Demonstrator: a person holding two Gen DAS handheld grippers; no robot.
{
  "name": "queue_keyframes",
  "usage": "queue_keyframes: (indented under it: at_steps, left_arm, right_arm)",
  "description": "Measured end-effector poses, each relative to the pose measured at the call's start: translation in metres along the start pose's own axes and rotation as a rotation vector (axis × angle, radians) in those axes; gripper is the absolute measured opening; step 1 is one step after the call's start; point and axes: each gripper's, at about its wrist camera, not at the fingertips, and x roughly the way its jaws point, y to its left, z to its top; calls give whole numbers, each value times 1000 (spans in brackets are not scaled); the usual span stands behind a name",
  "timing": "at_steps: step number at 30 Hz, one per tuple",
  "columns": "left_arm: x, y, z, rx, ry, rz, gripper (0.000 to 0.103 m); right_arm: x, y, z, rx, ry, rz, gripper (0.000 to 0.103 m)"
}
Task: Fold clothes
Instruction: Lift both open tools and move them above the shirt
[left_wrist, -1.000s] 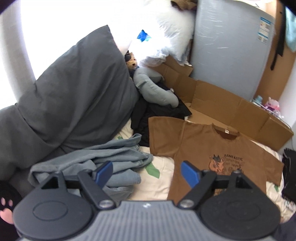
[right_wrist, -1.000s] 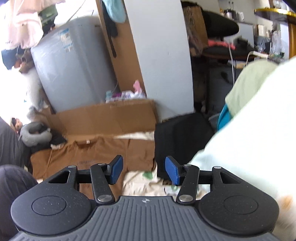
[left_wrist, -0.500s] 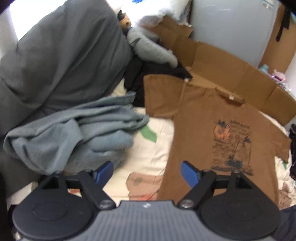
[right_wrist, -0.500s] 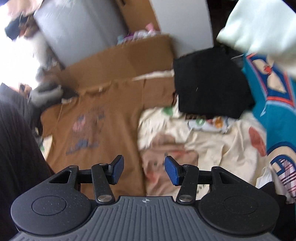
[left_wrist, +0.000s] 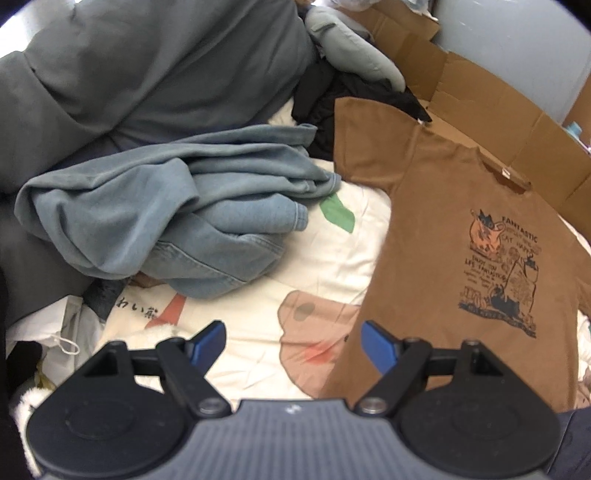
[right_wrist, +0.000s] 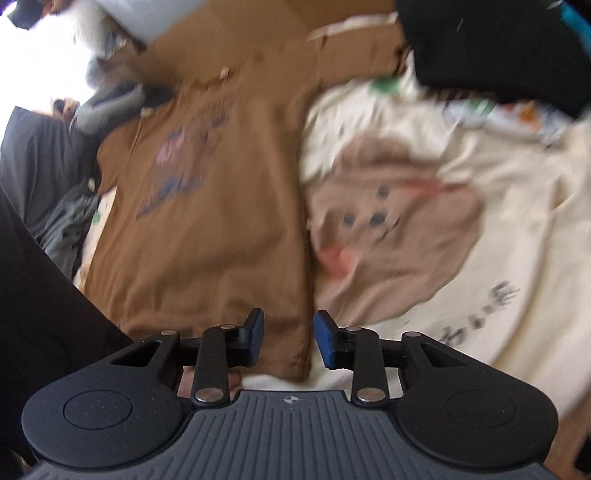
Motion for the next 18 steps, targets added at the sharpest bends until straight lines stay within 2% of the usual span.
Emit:
queue_keyframes:
  at_steps: [4,11,18]
  left_arm:
    - [10,-8,-6,4,14,6,82]
    - [25,-20,-14,22,54,4,82]
    - [33,-31,-13,95,75,7,82]
  right_arm:
    - [30,-10,1,22,73,19,33]
    - [57,-15,-4,53,150,43,32]
    - [74,-18,-10,110,170,64,33]
